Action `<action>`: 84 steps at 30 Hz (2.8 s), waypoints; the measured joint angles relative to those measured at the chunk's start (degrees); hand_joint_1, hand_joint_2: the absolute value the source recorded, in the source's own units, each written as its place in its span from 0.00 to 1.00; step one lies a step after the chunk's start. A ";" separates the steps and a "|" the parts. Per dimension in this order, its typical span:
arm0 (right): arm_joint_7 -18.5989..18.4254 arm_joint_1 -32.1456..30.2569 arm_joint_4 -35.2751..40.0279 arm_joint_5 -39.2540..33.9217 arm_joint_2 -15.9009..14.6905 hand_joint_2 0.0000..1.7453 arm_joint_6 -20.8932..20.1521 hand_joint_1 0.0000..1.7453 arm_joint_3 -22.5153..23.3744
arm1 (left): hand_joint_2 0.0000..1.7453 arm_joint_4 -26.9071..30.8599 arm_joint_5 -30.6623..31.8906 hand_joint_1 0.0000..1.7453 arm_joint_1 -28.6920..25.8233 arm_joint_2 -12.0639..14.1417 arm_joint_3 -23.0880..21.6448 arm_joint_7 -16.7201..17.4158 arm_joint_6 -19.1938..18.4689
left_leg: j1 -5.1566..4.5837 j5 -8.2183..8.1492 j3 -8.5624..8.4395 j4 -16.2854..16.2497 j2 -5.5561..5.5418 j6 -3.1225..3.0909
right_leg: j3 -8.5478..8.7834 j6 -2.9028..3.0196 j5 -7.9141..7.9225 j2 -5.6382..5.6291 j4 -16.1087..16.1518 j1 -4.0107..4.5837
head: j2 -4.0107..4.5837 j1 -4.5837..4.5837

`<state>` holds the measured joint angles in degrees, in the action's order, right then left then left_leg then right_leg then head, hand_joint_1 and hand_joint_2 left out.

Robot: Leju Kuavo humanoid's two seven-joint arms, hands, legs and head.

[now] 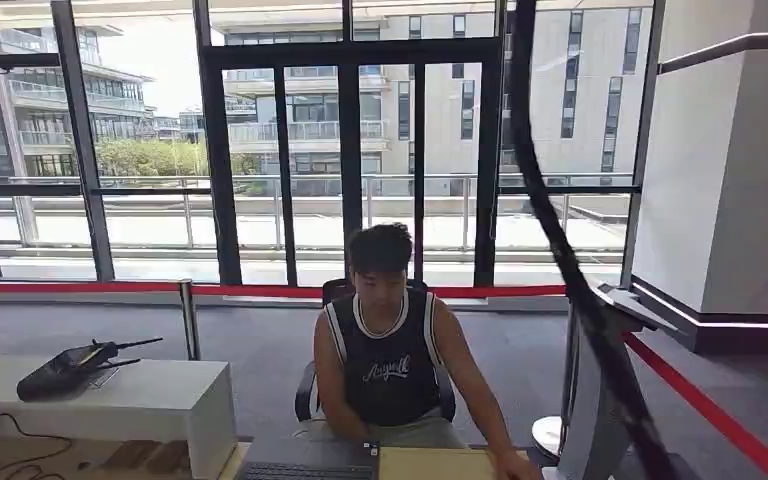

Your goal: Pass the card to the sensor for recognition and then transmit it.

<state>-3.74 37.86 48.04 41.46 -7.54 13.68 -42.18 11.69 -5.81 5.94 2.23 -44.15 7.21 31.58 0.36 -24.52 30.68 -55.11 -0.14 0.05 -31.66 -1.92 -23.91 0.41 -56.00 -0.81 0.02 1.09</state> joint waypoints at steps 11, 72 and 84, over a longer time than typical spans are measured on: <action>-2.95 -3.05 -0.33 3.57 -1.36 1.00 2.19 0.00 -2.34 | 0.00 0.00 -0.09 0.00 -0.38 0.20 0.00 0.13 0.00 | 0.00 0.00 0.00 0.00 0.00 0.00 | -0.01 0.00 0.00 0.00 0.00 0.00 | 0.00 0.00; -5.66 -3.51 -6.69 11.33 -1.60 1.00 10.01 1.00 -1.14 | 0.00 0.00 -0.72 0.00 -0.37 0.31 -0.02 2.40 -0.09 | 0.00 0.00 0.02 0.00 0.00 0.00 | 0.00 0.00 0.00 0.00 0.00 0.00 | 0.00 0.00; -5.16 -3.11 -8.35 10.54 -0.98 1.00 10.01 0.95 -1.03 | 0.00 0.00 -0.55 0.00 -0.37 0.15 -0.07 2.54 -0.15 | 0.00 0.00 0.02 0.00 0.00 0.00 | 0.00 0.00 0.00 0.00 0.00 0.00 | 0.00 0.00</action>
<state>-8.90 34.75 39.69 52.00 -8.52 23.69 -43.21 11.69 -6.36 5.57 2.38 -44.22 9.75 31.43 0.36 -24.52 30.70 -55.11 -0.14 0.05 -31.65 -1.92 -23.91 0.41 -56.00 -0.81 0.02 1.09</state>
